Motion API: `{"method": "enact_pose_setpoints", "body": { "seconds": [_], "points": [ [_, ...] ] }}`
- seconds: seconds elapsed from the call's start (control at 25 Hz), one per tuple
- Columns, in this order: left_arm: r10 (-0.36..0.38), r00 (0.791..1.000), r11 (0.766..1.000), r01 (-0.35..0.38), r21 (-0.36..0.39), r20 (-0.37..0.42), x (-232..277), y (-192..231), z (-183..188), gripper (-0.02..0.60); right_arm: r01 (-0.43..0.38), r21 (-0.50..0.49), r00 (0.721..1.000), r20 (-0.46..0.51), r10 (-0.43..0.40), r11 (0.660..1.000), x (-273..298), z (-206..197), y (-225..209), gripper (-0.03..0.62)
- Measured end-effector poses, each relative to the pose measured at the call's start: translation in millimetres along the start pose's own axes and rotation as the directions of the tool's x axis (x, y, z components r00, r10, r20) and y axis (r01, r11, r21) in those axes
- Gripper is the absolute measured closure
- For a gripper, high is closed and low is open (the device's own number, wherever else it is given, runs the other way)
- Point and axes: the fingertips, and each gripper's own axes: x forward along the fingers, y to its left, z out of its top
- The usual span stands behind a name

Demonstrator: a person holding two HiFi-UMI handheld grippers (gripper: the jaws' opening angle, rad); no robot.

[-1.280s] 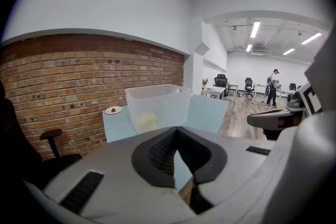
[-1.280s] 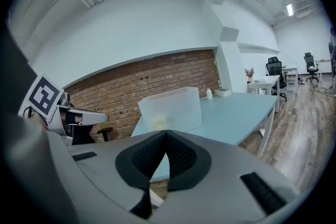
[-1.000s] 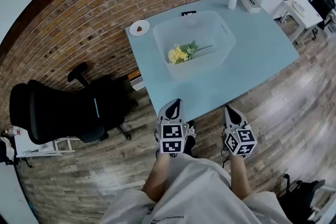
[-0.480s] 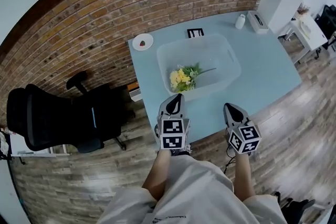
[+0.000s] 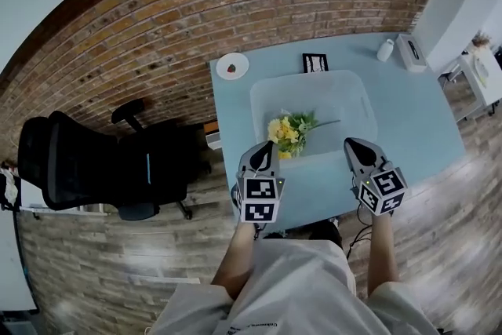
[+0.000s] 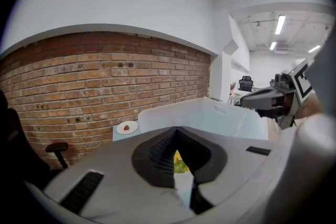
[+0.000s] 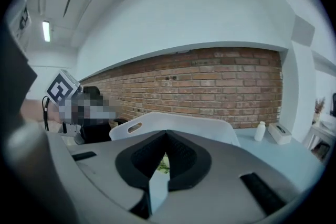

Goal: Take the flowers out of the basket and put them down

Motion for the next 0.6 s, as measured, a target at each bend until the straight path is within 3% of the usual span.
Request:
{"method": "enact_pose_setpoints", "body": {
  "seconds": [0.12,0.24,0.32,0.48,0.6],
  "points": [
    [0.068,0.998,0.997,-0.068,0.021,-0.018,10,4,4,0.560,-0.029,-0.119,1.000,0.008,0.030,0.992,21,27,-26,0.576],
    [0.122,0.992,0.992,-0.123,-0.021,-0.018,18,6,12,0.560,-0.151,-0.216,0.989,-0.033,0.147,0.965,50,47,-37,0.576],
    [0.164,0.986,0.986,-0.165,-0.038,-0.026,20,6,16,0.560,-0.241,-0.292,0.970,-0.088,0.225,0.926,70,50,-36,0.576],
    [0.248,0.968,0.967,-0.250,-0.045,-0.035,24,9,24,0.560,-0.325,-0.405,0.945,-0.094,0.315,0.855,104,63,-31,0.576],
    [0.283,0.958,0.957,-0.285,-0.054,-0.049,24,12,26,0.560,-0.445,-0.450,0.895,-0.201,0.398,0.774,130,48,-14,0.576]
  ]
}}
